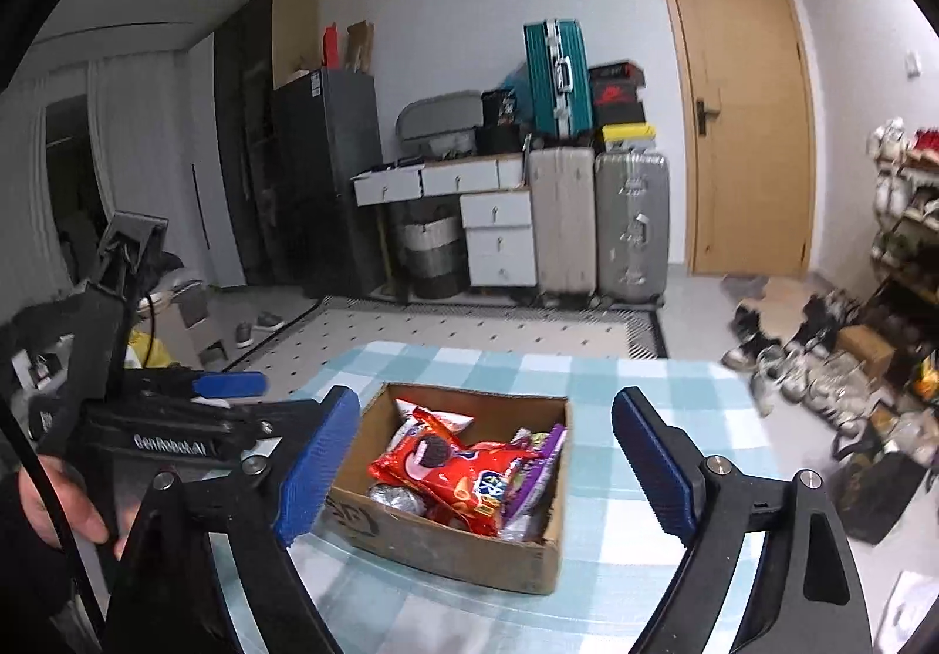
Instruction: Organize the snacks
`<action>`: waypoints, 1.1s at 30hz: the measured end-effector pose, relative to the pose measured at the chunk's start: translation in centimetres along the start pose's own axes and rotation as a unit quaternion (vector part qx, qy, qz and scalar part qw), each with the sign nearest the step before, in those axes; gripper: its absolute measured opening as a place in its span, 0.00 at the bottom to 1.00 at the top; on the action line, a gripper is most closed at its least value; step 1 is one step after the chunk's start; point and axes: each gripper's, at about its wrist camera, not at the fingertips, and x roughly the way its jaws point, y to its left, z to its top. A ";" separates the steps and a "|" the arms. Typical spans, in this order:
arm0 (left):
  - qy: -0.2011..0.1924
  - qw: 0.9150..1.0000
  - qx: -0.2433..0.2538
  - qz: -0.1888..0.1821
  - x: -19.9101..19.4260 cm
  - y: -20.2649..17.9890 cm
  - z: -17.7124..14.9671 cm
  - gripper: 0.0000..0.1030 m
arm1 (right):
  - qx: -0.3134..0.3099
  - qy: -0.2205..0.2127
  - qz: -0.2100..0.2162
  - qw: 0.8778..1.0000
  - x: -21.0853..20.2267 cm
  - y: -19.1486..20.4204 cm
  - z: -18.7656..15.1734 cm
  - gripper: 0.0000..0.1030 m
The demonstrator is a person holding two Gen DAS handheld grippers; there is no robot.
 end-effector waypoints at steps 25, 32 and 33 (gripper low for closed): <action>-0.122 0.989 0.013 0.082 -5.5 2.1 -10.7 0.99 | 0.004 -0.066 -0.034 0.997 -8.3 0.1 -8.9 0.96; -0.126 0.987 0.007 0.097 -4.4 3.2 -12.7 0.99 | -0.007 -0.051 -0.054 0.997 -7.1 0.1 -11.8 0.96; -0.129 0.986 0.010 0.101 -4.2 3.2 -13.0 0.99 | -0.011 -0.053 -0.057 0.997 -6.9 0.1 -12.1 0.96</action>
